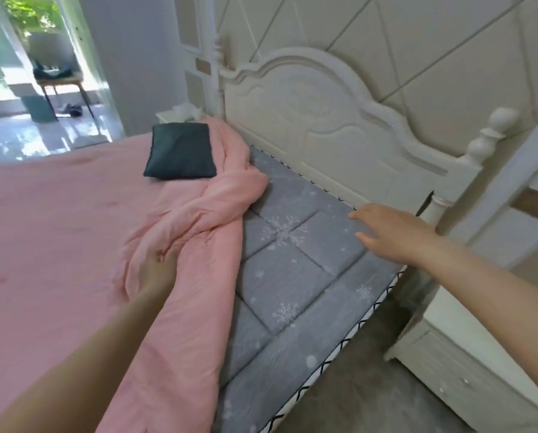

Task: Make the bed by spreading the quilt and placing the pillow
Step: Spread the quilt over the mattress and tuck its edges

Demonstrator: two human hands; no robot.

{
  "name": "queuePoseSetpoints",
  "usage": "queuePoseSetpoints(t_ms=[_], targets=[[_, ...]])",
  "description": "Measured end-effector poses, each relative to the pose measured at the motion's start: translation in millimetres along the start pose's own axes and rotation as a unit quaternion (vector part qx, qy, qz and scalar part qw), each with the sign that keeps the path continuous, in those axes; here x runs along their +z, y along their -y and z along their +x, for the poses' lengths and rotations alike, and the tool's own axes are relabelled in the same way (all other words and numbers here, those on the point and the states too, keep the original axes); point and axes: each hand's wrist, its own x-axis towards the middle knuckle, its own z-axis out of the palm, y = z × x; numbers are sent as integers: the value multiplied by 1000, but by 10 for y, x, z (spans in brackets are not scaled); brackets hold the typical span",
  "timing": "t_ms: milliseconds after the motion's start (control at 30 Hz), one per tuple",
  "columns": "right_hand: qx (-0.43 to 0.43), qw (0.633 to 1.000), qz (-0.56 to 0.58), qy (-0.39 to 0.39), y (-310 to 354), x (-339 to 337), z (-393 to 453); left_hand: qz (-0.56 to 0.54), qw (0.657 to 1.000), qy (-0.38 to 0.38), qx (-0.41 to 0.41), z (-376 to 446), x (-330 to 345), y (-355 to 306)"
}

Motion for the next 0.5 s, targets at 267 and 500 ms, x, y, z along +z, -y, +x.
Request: queuePoseSetpoints(t_ms=[267,500], targets=[[-171,983,-15,67,1061,302,1665,53,990,-92,-94,555,-532,891],[-361,918,-132,96,2286,812,2516,59,973,-123,-185,1043,-675,1796]])
